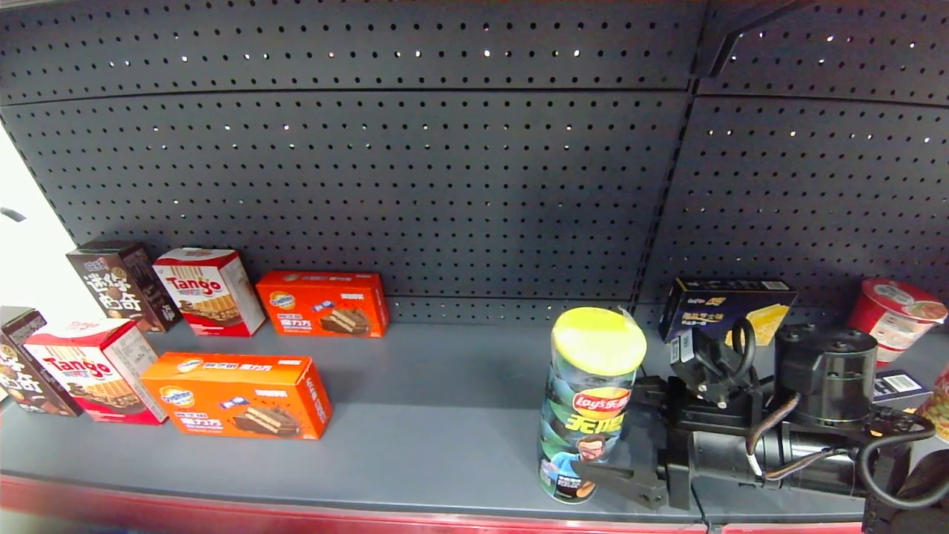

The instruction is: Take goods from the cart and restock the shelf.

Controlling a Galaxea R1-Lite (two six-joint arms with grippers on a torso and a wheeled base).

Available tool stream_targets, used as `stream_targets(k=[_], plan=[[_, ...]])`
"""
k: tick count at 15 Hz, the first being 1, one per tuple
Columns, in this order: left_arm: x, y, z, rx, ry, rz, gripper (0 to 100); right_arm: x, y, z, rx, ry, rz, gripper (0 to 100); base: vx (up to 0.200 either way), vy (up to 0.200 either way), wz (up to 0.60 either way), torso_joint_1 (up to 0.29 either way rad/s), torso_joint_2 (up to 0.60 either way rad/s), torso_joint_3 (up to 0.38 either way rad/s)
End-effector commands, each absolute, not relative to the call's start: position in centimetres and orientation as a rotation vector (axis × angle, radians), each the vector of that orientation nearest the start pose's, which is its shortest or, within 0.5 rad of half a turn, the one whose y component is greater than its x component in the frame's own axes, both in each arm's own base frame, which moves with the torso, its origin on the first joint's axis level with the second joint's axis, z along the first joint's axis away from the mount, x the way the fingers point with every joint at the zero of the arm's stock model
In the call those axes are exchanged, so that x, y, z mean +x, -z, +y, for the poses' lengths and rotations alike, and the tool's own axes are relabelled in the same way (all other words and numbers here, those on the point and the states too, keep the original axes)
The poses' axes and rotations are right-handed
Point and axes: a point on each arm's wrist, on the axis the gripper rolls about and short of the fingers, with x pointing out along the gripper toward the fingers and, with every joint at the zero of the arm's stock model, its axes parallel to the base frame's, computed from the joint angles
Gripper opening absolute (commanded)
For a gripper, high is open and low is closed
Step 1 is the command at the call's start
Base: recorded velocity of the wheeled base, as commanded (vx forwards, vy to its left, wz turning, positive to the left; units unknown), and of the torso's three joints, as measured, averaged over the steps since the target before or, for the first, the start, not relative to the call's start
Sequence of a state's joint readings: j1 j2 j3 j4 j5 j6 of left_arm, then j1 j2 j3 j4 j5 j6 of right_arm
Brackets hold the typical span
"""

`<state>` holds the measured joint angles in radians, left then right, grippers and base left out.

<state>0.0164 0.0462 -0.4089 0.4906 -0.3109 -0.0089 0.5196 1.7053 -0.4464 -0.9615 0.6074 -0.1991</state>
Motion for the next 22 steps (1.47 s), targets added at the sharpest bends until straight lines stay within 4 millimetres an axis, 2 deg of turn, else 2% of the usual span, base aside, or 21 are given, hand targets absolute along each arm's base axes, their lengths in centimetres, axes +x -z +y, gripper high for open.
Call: stream_targets(k=[1, 6, 12, 17, 22], plan=[[-6.2, -13.3, -0.8, -0.030, 0.294, 0.129, 0, 22.0, -12.6, 14.2, -0.163, -1.149, 0.197, 100, 0.000, 0.000, 0.00, 0.000, 0.00, 0.000], [-6.2, -13.2, -0.8, -0.031, 0.295, 0.132, 0, 22.3, -12.9, 14.7, -0.166, -1.159, 0.183, 100, 0.000, 0.000, 0.00, 0.000, 0.00, 0.000], [-6.1, -12.6, -0.8, -0.033, 0.301, 0.144, 0, 21.5, -15.8, 14.1, -0.170, -1.151, 0.089, 100, 0.000, 0.000, 0.00, 0.000, 0.00, 0.000], [-6.0, -12.4, -0.8, -0.035, 0.309, 0.150, 0, 19.2, -18.7, 12.9, -0.172, -1.153, 0.055, 100, 0.000, 0.000, 0.00, 0.000, 0.00, 0.000], [-6.1, -12.5, -0.8, -0.035, 0.310, 0.143, 0, 17.3, -19.9, 11.4, -0.171, -1.138, 0.039, 100, 0.000, 0.000, 0.00, 0.000, 0.00, 0.000]])
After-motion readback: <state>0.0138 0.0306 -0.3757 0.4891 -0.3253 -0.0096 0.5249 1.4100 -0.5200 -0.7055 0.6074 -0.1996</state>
